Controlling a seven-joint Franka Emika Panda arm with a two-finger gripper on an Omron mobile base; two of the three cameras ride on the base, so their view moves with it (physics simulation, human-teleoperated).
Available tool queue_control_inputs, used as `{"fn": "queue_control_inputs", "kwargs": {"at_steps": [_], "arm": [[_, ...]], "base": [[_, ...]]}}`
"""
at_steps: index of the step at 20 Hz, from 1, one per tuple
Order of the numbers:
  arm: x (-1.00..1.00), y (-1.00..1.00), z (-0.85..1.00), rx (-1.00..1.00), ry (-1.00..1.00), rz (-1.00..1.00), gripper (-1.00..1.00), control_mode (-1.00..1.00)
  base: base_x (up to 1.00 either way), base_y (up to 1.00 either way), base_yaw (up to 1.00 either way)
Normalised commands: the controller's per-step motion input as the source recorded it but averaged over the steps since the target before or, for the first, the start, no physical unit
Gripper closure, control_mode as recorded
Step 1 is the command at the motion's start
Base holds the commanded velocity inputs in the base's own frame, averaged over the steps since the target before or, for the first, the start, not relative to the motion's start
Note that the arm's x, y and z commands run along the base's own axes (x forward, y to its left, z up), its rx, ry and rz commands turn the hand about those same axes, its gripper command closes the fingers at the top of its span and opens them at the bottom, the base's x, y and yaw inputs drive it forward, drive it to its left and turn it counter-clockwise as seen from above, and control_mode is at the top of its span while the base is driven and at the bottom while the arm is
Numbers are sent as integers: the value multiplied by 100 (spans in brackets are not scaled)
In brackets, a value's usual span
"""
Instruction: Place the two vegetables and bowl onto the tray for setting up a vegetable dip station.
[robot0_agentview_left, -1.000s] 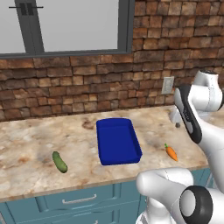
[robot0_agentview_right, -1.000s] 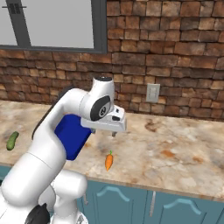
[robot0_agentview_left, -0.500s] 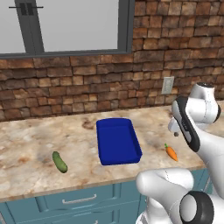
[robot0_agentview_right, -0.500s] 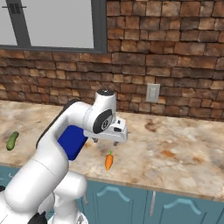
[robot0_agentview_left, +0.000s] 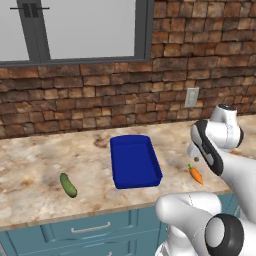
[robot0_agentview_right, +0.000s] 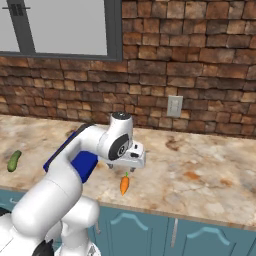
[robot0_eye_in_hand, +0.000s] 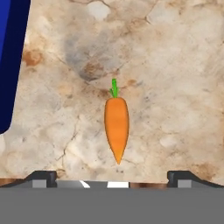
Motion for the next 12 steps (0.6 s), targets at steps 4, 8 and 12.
{"fn": "queue_control_inputs", "kwargs": {"at_steps": [4,8,12], "arm": [[19,0,-30,0,6,0,-100,-100],[18,-1,-34,0,5,0,-100,-100],[18,-8,-33,0,4,0,-100,-100]], "base": [[0,0,0],[0,0,0],[0,0,0]]}}
